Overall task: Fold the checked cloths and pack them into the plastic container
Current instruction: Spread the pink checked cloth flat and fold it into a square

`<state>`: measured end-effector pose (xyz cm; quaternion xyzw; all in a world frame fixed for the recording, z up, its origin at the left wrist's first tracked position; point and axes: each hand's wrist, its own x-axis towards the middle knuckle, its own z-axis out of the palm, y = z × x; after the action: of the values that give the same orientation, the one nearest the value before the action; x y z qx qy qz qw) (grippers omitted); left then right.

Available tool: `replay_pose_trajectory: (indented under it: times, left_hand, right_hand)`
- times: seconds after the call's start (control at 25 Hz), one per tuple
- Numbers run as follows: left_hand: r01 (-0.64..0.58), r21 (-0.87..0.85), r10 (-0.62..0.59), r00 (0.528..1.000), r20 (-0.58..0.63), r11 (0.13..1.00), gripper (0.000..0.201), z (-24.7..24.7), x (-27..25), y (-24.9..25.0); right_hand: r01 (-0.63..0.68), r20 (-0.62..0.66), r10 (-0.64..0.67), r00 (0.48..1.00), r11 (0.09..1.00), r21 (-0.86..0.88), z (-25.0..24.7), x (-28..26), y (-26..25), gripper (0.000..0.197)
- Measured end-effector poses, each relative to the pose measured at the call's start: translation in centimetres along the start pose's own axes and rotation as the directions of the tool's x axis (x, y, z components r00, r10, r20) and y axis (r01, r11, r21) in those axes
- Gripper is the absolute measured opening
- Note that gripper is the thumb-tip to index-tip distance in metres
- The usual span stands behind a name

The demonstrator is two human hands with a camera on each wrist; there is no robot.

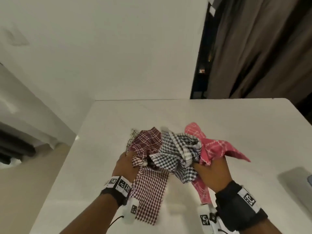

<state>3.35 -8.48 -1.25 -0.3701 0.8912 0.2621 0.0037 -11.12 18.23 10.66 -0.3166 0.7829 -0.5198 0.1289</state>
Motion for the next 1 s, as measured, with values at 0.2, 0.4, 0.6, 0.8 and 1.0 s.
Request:
replay_pose_trajectory:
  times: [0.2,0.4,0.6,0.8,1.0]
  left_hand:
    - [-0.021,-0.099,0.011,0.995,-0.101,0.995,0.065,-7.0,-4.0,-8.6]
    - [0.067,-0.115,-0.06,0.996,0.066,0.991,0.1,-7.7,-7.8,-16.7]
    - [0.006,-0.134,0.001,0.999,0.052,0.991,0.129,-6.3,-11.1,-18.9]
    - [-0.129,-0.042,0.131,0.991,0.04,0.991,0.097,-5.0,-12.0,-16.3]
    - [-0.095,-0.043,0.1,0.988,0.114,0.995,0.065,-4.0,-9.5,-14.9]
  right_hand:
    - [0.401,-0.023,-0.414,0.91,0.893,-0.206,11.0,0.9,-9.3,0.007]
    - [0.174,0.512,0.142,0.848,0.836,-0.52,24.4,-2.0,-3.8,0.084]
    - [0.02,0.424,0.198,0.884,0.889,-0.457,28.5,-3.7,-1.8,0.064]
    - [-0.195,0.111,0.198,0.974,0.98,-0.029,24.9,-1.8,-7.3,0.035]
    - [0.001,-0.398,0.092,0.913,0.974,0.227,15.0,-0.8,-13.5,0.022]
